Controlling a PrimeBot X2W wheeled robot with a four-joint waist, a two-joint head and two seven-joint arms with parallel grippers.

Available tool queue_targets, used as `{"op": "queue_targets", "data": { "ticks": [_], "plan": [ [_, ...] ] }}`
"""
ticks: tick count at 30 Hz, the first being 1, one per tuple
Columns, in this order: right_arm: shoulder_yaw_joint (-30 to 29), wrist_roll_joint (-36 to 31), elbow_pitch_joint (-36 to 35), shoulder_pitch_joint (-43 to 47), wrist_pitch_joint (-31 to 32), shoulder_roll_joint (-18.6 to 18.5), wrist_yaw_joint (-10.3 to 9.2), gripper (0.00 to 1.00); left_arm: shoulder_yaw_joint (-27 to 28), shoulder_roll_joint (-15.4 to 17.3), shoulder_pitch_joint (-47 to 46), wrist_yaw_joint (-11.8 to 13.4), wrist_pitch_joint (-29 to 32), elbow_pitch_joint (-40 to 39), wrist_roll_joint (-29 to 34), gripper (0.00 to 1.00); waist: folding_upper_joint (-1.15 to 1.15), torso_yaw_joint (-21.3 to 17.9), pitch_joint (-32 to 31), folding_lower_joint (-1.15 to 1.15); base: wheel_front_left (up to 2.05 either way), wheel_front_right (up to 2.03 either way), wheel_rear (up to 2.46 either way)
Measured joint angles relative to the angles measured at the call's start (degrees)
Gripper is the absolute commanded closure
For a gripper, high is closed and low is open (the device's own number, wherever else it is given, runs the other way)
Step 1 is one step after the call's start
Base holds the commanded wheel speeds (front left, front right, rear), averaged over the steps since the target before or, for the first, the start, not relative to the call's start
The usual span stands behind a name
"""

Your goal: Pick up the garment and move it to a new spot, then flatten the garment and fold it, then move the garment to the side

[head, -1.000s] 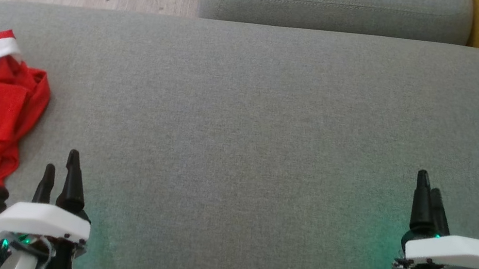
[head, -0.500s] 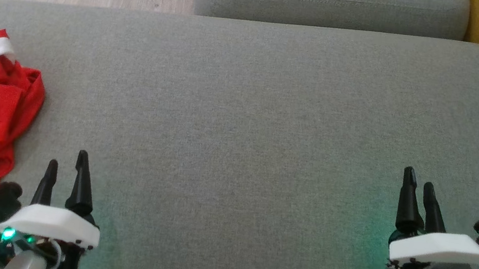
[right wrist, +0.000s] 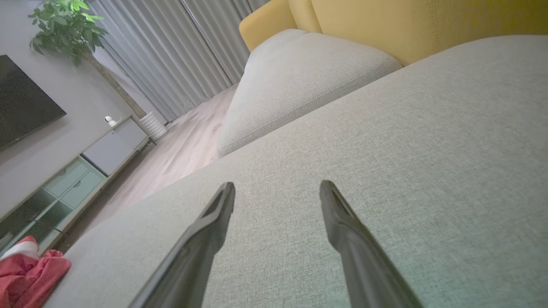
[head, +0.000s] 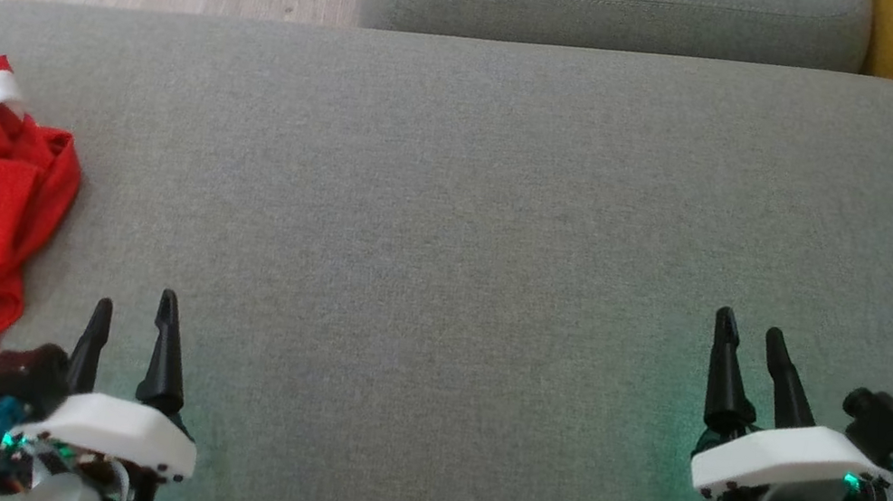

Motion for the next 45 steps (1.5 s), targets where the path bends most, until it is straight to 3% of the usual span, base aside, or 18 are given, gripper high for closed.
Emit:
{"op": "queue_targets", "data": {
  "ticks": [29, 37, 45],
  "plan": [
    [-2.12, -22.38, 3.6, -0.01, -4.64, 0.83, 0.0, 0.0, 0.58, 0.02, 1.51, 4.24, -4.52, 2.57, 18.79, 0.0, 0.0, -0.46, -2.44, -0.01, 0.0, 0.0, 0.0],
    [-2.33, -26.2, 4.0, -0.01, -5.88, 0.86, 0.0, 0.0, 2.02, -0.14, 1.88, 4.98, -5.78, 2.6, 23.74, 0.0, 0.0, -0.32, -2.39, -0.01, 0.0, 0.0, 0.0],
    [-2.83, -26.33, 4.56, -0.01, -5.88, 0.88, 0.0, 0.0, 2.74, -0.49, 1.91, 4.61, -5.78, 2.68, 24.25, 0.0, 0.0, 1.16, -1.79, 0.0, 0.0, 0.0, 0.0]
  ]
}}
